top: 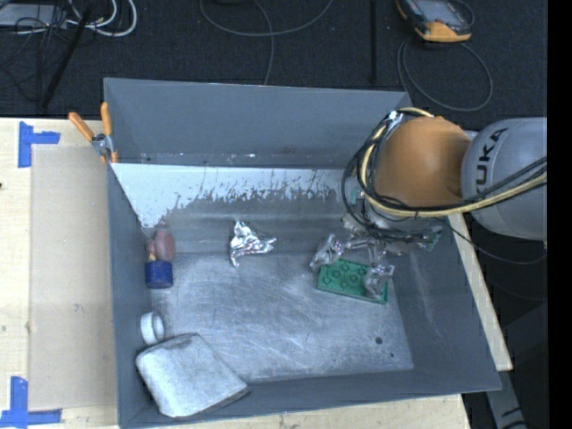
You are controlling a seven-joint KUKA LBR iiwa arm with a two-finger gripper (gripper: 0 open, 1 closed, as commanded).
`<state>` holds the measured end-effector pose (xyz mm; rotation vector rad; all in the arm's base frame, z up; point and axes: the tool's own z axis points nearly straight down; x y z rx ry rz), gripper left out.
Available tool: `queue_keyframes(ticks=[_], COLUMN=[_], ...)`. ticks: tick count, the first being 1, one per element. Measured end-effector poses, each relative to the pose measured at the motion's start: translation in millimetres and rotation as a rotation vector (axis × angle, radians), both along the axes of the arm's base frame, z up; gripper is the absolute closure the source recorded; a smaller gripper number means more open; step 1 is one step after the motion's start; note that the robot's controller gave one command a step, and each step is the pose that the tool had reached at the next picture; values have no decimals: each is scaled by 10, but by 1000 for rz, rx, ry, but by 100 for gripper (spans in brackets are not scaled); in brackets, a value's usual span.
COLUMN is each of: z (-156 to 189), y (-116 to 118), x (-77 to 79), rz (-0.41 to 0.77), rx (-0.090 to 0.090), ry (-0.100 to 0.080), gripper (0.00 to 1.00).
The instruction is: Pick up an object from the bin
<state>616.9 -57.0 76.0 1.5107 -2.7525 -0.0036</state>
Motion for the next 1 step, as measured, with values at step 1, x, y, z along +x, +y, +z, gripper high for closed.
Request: queue_keyframes(ticks=[1], z=[1465], y=[128], x=[-92], rz=[8], rx=[0], ry=[-11], gripper=[100])
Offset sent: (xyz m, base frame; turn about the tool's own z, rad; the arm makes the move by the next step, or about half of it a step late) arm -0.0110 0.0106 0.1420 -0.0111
